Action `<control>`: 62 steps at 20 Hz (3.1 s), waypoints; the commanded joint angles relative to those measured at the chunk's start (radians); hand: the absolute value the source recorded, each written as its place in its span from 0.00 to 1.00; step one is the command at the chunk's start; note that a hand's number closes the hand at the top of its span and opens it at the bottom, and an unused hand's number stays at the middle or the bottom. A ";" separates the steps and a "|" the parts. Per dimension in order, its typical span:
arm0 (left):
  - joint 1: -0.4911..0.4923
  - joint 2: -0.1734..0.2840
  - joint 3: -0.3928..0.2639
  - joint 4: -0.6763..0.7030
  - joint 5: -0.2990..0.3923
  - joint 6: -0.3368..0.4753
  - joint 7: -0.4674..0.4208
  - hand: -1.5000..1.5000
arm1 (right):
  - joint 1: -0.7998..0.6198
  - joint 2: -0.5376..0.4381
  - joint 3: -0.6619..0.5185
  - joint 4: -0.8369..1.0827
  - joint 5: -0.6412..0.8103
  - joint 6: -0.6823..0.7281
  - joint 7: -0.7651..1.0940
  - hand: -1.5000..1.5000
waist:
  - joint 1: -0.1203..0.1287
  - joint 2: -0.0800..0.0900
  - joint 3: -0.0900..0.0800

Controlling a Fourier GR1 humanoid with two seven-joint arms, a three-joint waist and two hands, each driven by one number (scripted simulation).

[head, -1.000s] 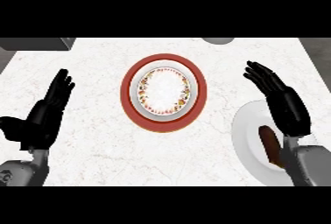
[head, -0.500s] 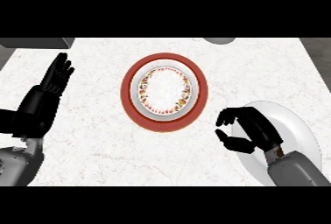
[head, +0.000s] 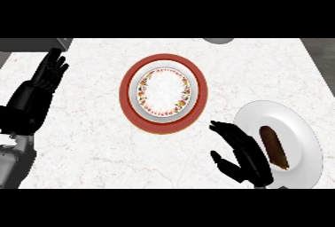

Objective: Pick the sweet potato from the plate and place it in the plate

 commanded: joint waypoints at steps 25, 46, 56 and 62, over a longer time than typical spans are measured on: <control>-0.059 -0.032 0.044 -0.023 -0.044 -0.030 0.074 0.50 | -0.205 0.012 0.048 -0.304 0.475 1.113 1.152 0.00 | 0.006 0.006 0.006; -0.024 -0.109 0.125 -0.002 -0.113 -0.118 0.059 0.50 | -0.065 -0.070 -0.119 -0.250 0.614 1.111 0.985 0.00 | 0.002 0.005 0.006; 0.012 -0.136 0.168 -0.069 -0.136 -0.154 0.086 0.50 | -0.106 -0.034 -0.144 -0.058 0.727 1.021 0.978 0.00 | 0.007 0.005 0.006; -0.035 -0.152 0.158 0.016 -0.149 -0.167 0.048 0.50 | -0.160 -0.114 -0.108 0.044 0.779 0.722 0.765 1.00 | 0.010 0.008 0.007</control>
